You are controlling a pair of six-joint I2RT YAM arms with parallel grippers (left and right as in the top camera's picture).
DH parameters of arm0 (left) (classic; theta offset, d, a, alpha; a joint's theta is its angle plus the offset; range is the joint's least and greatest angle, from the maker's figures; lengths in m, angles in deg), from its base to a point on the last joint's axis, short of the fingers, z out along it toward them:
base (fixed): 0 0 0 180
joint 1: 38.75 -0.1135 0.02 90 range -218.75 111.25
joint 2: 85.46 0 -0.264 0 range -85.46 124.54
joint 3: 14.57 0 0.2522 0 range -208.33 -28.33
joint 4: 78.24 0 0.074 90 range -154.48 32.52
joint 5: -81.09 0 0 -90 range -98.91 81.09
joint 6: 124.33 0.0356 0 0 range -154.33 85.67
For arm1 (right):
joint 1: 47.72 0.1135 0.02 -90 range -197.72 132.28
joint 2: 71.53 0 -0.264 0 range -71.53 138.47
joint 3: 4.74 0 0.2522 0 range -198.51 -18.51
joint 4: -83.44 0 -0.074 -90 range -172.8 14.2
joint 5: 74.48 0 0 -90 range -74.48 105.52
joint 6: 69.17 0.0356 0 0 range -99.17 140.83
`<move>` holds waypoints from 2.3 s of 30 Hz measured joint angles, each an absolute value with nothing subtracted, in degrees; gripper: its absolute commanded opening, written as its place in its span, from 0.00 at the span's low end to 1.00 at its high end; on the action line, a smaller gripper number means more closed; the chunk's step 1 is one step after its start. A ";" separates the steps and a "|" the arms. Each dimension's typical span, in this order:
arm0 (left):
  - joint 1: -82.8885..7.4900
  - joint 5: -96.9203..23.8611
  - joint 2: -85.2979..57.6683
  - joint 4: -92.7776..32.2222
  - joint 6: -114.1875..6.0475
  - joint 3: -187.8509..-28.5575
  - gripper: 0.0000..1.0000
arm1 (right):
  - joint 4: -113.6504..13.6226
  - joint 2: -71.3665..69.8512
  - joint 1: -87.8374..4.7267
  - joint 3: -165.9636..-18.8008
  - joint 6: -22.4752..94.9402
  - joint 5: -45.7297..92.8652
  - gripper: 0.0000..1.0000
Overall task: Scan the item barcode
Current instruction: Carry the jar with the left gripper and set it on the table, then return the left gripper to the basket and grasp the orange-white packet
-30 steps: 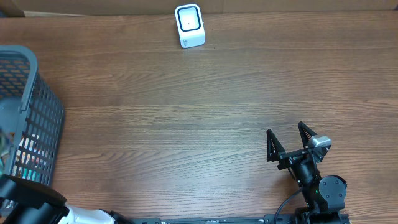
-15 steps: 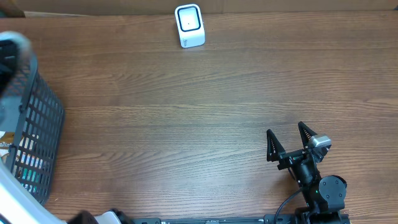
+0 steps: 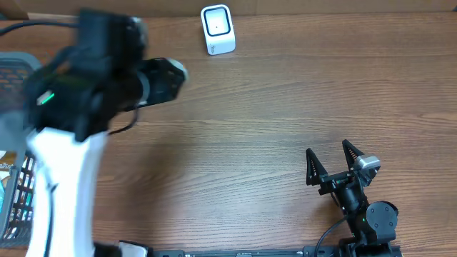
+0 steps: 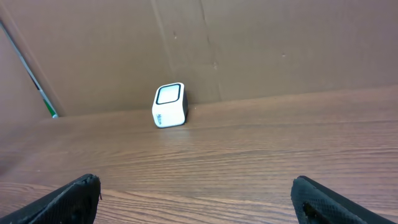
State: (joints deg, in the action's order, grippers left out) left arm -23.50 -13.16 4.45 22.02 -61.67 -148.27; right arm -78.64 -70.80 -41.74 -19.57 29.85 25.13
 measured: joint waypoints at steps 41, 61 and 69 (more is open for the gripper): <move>-13.27 -9.10 41.69 10.93 -71.89 -133.30 0.64 | -78.64 -70.80 -41.74 -19.57 29.83 25.13 1.00; -23.18 -9.08 21.50 23.96 -70.95 -153.91 0.82 | -78.61 -70.80 -41.74 -19.57 29.83 25.13 1.00; -50.85 -8.20 6.37 30.71 -69.93 -156.05 0.78 | -78.61 -70.80 -41.74 -19.57 29.85 25.15 1.00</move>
